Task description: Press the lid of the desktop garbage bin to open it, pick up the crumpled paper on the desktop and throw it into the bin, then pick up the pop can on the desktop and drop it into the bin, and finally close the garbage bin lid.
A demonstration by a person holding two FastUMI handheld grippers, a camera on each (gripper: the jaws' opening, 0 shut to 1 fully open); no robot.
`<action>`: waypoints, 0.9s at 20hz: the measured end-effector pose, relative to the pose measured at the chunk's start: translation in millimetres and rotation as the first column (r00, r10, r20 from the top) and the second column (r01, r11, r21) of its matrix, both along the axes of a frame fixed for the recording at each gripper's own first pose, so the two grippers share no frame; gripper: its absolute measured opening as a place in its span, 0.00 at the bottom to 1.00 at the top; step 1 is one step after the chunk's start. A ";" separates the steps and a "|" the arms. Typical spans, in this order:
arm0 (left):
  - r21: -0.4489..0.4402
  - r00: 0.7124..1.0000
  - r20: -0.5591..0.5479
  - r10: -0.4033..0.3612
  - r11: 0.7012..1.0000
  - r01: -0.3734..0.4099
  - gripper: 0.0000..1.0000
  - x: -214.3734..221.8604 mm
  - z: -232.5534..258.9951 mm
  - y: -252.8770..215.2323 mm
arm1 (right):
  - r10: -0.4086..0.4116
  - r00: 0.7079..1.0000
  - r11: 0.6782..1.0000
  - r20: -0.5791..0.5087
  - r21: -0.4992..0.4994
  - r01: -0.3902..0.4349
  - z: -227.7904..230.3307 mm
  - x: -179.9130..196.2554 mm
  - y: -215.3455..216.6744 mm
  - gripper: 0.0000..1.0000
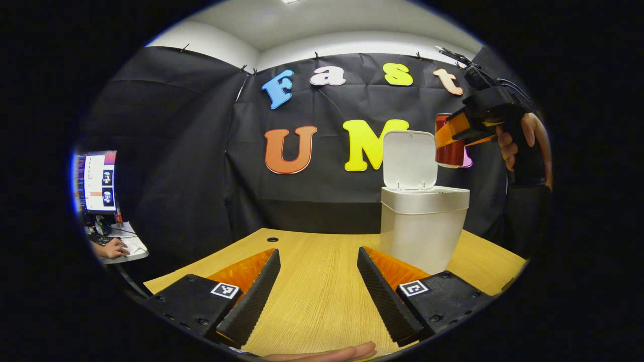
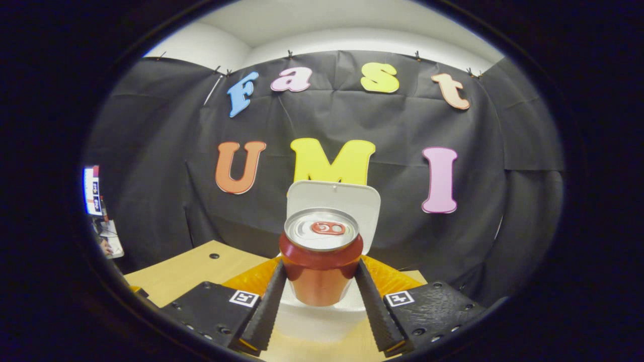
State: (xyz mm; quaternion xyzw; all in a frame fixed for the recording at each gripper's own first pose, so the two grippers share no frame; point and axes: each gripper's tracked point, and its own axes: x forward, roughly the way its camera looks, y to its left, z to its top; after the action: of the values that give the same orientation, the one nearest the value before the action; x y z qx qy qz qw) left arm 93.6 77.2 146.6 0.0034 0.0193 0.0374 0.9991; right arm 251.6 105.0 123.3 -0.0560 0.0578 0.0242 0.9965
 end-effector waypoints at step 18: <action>-0.030 0.996 -0.071 -0.052 0.998 0.050 0.99 9.4 -22.0 -13.5 | 0.002 1.000 1.000 -0.008 -0.020 -0.003 -7.4 79.2 18.4 0.92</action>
State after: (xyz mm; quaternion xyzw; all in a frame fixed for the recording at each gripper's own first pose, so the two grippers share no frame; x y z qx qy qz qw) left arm 103.0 63.8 124.6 -0.0088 0.0555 0.0112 0.9984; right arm 330.8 123.4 115.9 -0.0660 0.0617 0.0250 0.9956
